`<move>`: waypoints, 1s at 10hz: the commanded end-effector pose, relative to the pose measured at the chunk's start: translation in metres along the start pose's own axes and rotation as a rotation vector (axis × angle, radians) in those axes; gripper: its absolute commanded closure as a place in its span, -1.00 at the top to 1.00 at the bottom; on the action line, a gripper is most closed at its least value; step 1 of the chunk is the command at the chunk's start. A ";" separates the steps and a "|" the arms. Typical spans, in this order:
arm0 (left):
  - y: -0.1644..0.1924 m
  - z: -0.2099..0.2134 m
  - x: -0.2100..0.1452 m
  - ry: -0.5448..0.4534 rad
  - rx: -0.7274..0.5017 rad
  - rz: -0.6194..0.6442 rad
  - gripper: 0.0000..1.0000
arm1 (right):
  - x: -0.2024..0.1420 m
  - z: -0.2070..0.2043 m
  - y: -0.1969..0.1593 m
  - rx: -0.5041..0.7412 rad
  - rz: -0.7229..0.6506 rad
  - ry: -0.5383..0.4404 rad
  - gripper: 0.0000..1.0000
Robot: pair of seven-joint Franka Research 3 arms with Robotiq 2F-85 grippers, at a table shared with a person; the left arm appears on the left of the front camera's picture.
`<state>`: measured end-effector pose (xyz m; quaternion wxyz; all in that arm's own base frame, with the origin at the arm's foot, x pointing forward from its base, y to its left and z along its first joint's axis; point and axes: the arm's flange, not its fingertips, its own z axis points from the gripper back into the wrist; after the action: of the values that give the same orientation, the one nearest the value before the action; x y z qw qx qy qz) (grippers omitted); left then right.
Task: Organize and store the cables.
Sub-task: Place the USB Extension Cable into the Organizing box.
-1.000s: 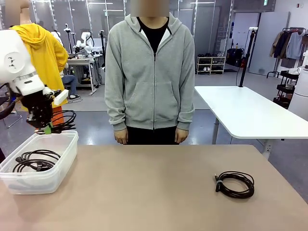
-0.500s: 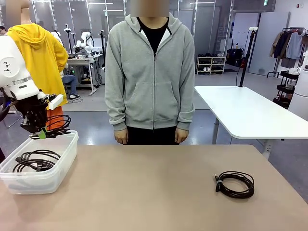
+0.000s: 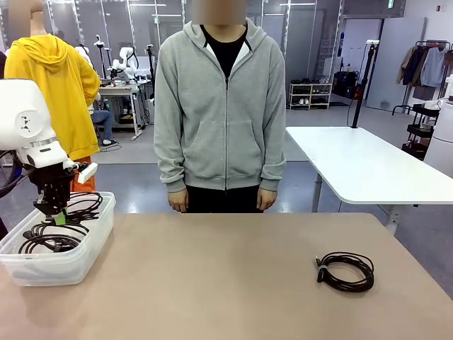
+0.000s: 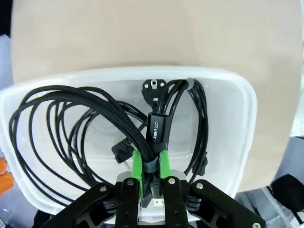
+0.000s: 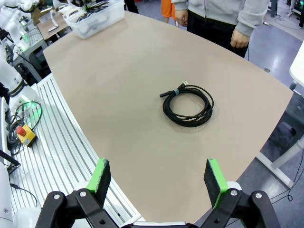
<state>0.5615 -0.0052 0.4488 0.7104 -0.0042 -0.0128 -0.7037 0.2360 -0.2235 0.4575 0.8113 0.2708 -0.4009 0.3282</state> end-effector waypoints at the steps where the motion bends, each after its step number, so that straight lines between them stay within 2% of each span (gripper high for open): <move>1: -0.002 0.013 0.006 0.060 0.020 0.009 -0.67 | -0.001 0.001 0.000 0.002 0.019 -0.016 1.00; 2: 0.000 0.000 0.000 0.000 0.000 0.000 -0.67 | -0.001 0.001 0.000 0.002 0.019 -0.016 1.00; 4: 0.000 0.000 0.000 0.000 0.000 0.000 -0.67 | -0.001 0.001 0.000 0.002 0.019 -0.016 1.00; 5: 0.000 0.000 0.001 0.024 -0.001 0.007 -0.67 | -0.001 0.001 0.000 0.002 0.019 -0.016 1.00; 6: 0.008 -0.005 -0.003 0.102 0.014 0.018 -0.67 | -0.001 0.001 0.000 0.002 0.019 -0.016 1.00; 10: 0.011 -0.029 -0.012 0.151 -0.049 0.059 -0.67 | -0.001 0.001 0.000 0.002 0.019 -0.016 1.00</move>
<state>0.5685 0.0043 0.4198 0.7206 0.0237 0.0461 -0.6914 0.2358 -0.2236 0.4575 0.8114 0.2706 -0.4010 0.3280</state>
